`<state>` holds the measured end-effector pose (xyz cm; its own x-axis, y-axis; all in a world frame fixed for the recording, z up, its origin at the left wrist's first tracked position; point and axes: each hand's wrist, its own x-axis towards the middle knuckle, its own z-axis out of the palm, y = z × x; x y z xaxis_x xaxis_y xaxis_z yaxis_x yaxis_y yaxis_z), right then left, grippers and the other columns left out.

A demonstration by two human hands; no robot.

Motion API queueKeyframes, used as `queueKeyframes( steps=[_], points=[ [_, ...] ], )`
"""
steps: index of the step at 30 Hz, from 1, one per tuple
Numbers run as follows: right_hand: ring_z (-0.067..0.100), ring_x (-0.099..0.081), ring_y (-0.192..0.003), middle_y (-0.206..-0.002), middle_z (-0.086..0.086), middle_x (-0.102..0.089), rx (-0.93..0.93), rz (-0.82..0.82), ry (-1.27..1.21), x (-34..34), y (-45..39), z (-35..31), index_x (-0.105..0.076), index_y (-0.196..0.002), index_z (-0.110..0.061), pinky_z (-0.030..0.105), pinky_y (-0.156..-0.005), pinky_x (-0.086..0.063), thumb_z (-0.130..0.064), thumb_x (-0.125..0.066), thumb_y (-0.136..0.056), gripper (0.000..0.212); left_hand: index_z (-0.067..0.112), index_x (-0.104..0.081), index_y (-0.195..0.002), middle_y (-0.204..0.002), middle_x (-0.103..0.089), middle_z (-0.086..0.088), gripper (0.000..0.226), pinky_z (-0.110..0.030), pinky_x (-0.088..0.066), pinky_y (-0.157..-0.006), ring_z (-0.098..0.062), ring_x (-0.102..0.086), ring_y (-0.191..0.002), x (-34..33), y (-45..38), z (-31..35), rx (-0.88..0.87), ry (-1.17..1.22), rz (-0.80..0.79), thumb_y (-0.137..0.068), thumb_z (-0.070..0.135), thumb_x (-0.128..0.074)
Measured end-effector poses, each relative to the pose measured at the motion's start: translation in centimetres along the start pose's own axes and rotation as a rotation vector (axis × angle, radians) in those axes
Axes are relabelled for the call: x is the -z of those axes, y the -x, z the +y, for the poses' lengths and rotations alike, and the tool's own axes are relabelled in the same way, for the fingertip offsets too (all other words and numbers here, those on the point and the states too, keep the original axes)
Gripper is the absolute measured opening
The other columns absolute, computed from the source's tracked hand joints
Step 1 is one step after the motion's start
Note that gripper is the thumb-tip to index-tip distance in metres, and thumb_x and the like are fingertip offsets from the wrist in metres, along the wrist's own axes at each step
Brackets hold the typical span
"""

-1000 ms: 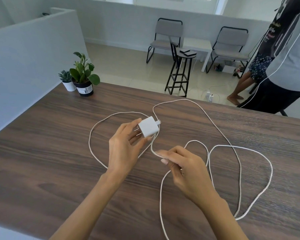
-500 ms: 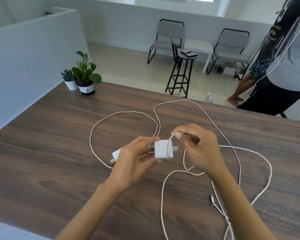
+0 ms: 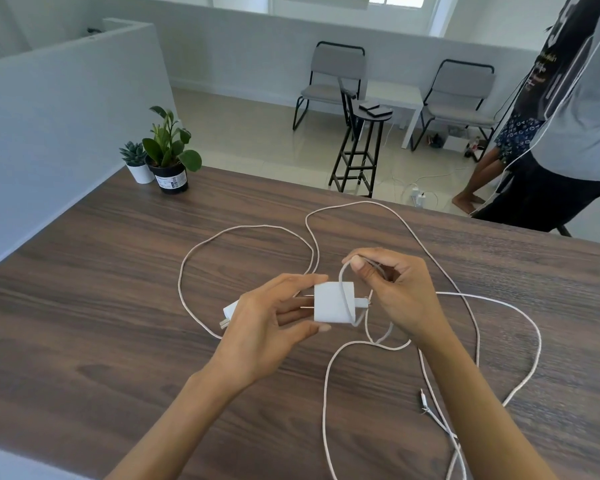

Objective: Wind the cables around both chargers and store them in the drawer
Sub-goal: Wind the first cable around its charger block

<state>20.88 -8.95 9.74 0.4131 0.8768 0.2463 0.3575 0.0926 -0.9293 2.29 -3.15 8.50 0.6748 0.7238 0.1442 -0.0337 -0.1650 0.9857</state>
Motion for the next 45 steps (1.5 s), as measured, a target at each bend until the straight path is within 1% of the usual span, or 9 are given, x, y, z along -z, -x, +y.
queueKeyframes(
  steps=[5,9,12,16,20,23,32,36,45],
  points=[
    [0.0,-0.067,-0.081,-0.082,-0.009,-0.075,-0.184,0.031,-0.188,-1.4,0.7,0.7,-0.075,-0.086,-0.016,0.012,-0.073,-0.048,-0.011,-0.066,-0.084,0.011,0.018,-0.063,-0.112,-0.114,-0.065,-0.006,0.054,-0.025,-0.054,-0.086,-0.016,-0.068,-0.099,0.0,-0.2,0.4,-0.001,0.116,0.066,-0.067,-0.009,-0.075],
    [-0.006,-0.048,-0.045,-0.041,-0.014,-0.054,-0.182,0.053,-0.105,-2.3,2.0,1.0,-0.067,-0.058,-0.015,0.005,-0.052,-0.034,0.0,-0.061,-0.086,0.033,0.016,-0.062,-0.113,-0.113,-0.066,-0.004,0.053,-0.016,-0.052,-0.081,-0.01,-0.068,-0.099,0.1,-0.8,1.0,-0.029,0.104,0.131,-0.069,-0.009,-0.074],
    [-0.002,-0.053,-0.055,-0.052,-0.007,-0.062,-0.173,0.116,-0.133,-2.9,2.9,1.1,-0.075,-0.078,-0.014,0.007,-0.063,-0.042,-0.003,-0.066,-0.084,0.016,0.013,-0.061,-0.115,-0.109,-0.068,-0.003,0.052,-0.01,-0.051,-0.071,-0.003,-0.068,-0.094,0.4,-1.5,1.4,-0.035,0.067,0.201,-0.069,-0.008,-0.075],
    [0.012,-0.054,-0.06,-0.058,-0.002,-0.066,-0.195,0.092,-0.04,-3.2,4.0,1.5,-0.076,-0.084,-0.029,0.03,-0.063,-0.047,-0.012,-0.071,-0.081,0.018,0.014,-0.06,-0.116,-0.111,-0.066,-0.003,0.053,-0.009,-0.05,-0.077,0.0,-0.068,-0.093,1.0,-2.5,0.8,-0.071,-0.027,0.282,-0.07,-0.005,-0.078],
    [0.001,-0.053,-0.055,-0.056,-0.019,-0.063,-0.094,0.038,0.12,-2.9,4.6,1.0,-0.076,-0.087,-0.026,0.01,-0.058,-0.038,-0.012,-0.072,-0.08,0.016,0.031,-0.059,-0.109,-0.112,-0.065,-0.005,0.055,-0.014,-0.052,-0.08,-0.001,-0.067,-0.094,1.0,-2.8,-0.5,-0.101,-0.141,0.315,-0.07,-0.003,-0.078],
    [0.005,-0.05,-0.055,-0.061,-0.014,-0.063,-0.027,0.008,0.224,-2.7,4.8,0.7,-0.077,-0.088,-0.026,0.01,-0.056,-0.035,-0.013,-0.073,-0.08,0.016,0.021,-0.06,-0.117,-0.113,-0.063,-0.002,0.055,-0.021,-0.054,-0.084,-0.003,-0.067,-0.095,0.8,-2.9,-1.6,-0.1,-0.215,0.322,-0.071,-0.004,-0.077],
    [0.002,-0.049,-0.058,-0.064,-0.014,-0.057,0.08,-0.009,0.589,-0.6,3.1,0.2,-0.07,-0.079,-0.032,0.026,-0.055,-0.039,-0.037,-0.059,-0.078,0.012,0.013,-0.061,-0.119,-0.112,-0.06,-0.003,0.053,-0.02,-0.054,-0.085,-0.008,-0.067,-0.09,1.1,-2.5,-3.3,-0.143,-0.417,0.119,-0.072,-0.009,-0.074],
    [-0.008,-0.047,-0.06,-0.073,-0.016,-0.062,0.138,-0.002,0.654,0.1,2.0,0.3,-0.068,-0.077,-0.032,0.031,-0.057,-0.045,-0.024,-0.067,-0.079,0.009,0.016,-0.062,-0.117,-0.11,-0.059,0.006,0.053,-0.016,-0.052,-0.085,-0.004,-0.066,-0.093,0.9,-1.5,-3.1,-0.1,-0.366,-0.018,-0.073,-0.011,-0.072],
    [0.007,-0.059,-0.066,-0.073,-0.012,-0.068,0.016,-0.041,0.187,0.3,0.6,0.9,-0.074,-0.07,-0.024,0.02,-0.065,-0.043,-0.007,-0.075,-0.075,0.018,0.017,-0.063,-0.114,-0.113,-0.061,0.0,0.053,-0.018,-0.051,-0.087,-0.01,-0.067,-0.098,0.5,-0.1,-1.1,0.029,-0.121,-0.122,-0.071,-0.014,-0.073]
  ],
)
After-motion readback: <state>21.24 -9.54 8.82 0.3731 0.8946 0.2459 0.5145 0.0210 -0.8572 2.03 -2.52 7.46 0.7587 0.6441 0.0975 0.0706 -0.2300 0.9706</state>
